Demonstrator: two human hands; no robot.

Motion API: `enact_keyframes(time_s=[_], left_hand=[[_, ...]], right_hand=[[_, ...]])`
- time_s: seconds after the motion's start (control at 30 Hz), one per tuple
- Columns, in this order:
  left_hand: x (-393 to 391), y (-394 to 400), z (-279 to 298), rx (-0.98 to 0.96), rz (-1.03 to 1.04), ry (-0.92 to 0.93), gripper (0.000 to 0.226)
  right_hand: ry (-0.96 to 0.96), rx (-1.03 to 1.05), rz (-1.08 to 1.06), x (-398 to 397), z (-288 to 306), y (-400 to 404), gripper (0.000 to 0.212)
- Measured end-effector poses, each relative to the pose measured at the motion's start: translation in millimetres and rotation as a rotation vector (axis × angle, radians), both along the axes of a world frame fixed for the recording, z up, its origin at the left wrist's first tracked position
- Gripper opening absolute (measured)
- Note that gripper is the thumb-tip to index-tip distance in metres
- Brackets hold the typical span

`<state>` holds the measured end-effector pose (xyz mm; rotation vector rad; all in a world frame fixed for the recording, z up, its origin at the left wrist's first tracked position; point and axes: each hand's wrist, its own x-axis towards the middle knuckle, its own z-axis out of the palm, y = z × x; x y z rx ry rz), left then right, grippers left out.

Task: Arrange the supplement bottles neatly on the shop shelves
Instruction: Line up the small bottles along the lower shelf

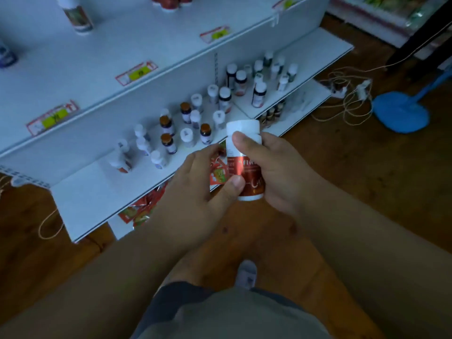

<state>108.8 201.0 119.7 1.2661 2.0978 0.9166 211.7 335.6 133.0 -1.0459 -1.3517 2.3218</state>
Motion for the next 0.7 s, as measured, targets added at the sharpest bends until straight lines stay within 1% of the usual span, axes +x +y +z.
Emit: enact_keyframes(time_s=[0.1,0.2,0.33,0.4,0.5,0.57,0.63,0.7], left_hand=[[22.8,37.8,31.4,0.024,-0.097,0.034,0.080],[19.8,65.3,60.8,0.060,-0.100,0.114,0.082],[-9.0,103.5,92.5,0.084,-0.059,0.187,0.084],[-22.8,119.2,95.9,0.093,-0.077,0.208,0.086],[-54.8,147.8,99.5,0.067,-0.069,0.219,0.097],[-82.5,174.2,102.6,0.051,-0.079,0.253,0.096],[-108.5,200.1,102.7,0.061,-0.100,0.273,0.094],[-130.0,222.9,104.7,0.050,-0.102,0.287,0.092]], right_hand=[[0.041,0.057,-0.114,27.2,34.6,28.9,0.048],[0.089,0.125,-0.160,29.1,69.9,57.1,0.047],[0.115,0.243,-0.162,1.9,118.0,100.7,0.058],[0.086,0.310,-0.137,-14.8,124.6,119.6,0.062],[0.056,0.358,-0.130,-46.5,129.6,149.3,0.062],[0.050,0.396,-0.128,-69.6,135.7,171.0,0.062],[0.016,0.441,-0.106,-92.3,139.7,194.0,0.056],[0.007,0.465,-0.104,-115.2,143.0,215.8,0.043]])
